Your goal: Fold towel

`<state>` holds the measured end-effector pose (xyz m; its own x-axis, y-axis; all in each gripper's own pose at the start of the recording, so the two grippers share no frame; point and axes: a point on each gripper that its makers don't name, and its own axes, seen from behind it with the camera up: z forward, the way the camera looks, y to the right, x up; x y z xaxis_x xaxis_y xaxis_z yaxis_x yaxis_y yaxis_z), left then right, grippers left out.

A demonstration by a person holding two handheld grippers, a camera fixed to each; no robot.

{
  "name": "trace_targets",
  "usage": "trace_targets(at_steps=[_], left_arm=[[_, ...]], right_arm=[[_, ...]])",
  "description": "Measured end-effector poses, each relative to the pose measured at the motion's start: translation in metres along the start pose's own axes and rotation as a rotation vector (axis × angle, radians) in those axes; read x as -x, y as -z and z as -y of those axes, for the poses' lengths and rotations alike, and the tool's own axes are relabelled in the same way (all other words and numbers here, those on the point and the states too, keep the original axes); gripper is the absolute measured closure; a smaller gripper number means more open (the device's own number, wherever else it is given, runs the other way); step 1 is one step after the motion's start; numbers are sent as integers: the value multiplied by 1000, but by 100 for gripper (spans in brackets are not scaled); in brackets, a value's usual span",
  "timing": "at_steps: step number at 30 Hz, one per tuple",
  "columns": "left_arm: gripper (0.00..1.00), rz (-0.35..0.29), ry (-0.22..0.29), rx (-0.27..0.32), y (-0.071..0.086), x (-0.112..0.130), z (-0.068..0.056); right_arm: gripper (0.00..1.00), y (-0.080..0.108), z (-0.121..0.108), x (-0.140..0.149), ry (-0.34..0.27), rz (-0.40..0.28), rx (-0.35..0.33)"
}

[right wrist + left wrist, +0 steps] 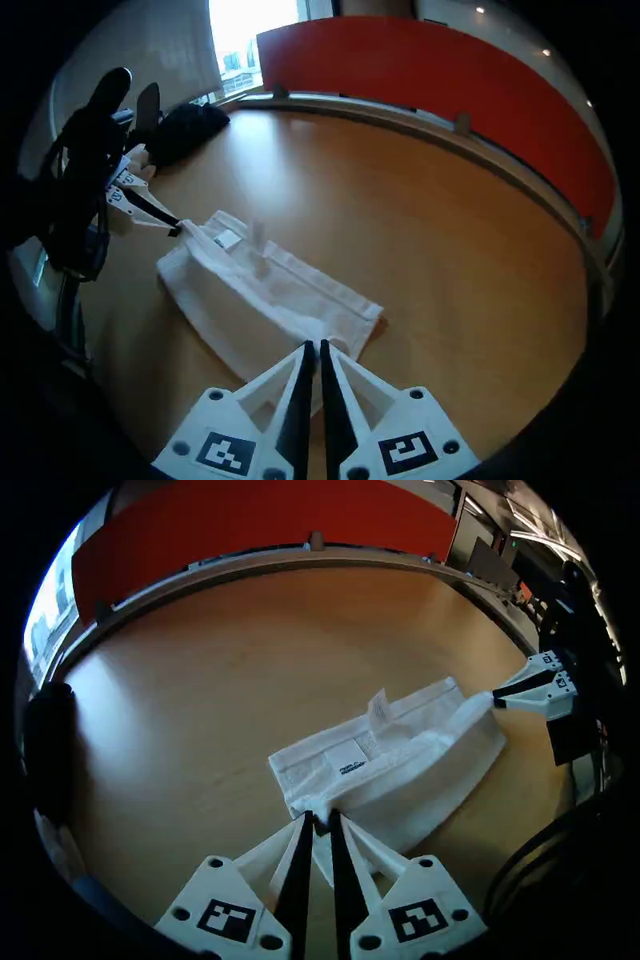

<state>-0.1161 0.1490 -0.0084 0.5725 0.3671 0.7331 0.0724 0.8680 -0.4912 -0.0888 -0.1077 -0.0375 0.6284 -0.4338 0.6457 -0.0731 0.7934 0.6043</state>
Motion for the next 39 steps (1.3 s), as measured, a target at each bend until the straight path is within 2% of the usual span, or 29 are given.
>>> trace_targets(at_steps=[14,18,20,24,26,34,36,39], left_arm=[[72,9,-61,-70,-21,-5,17],[58,13,-77,-88,-24,-8,24],[48,14,-85,-99,-25,-9,29],[35,8,-97,-122,-24,-13,37],[30,5,-96,-126,-23,-14,39],[20,-15,-78,-146,-17,-22,48],[15,-21,-73,-151,-14,-23,50],[9,-27,-67,-157,-10,-24,52]], right_arm=[[75,-21,-23,-3,10,5,91],[72,-25,-30,-8,14,1,114],[70,-26,-33,-11,12,-2,122],[62,-28,-39,-16,13,-10,139],[59,-28,-42,-17,15,-11,145],[53,-27,-48,-22,21,-19,164],[48,-25,-50,-22,23,-21,168],[27,-24,-49,-23,25,-26,164]])
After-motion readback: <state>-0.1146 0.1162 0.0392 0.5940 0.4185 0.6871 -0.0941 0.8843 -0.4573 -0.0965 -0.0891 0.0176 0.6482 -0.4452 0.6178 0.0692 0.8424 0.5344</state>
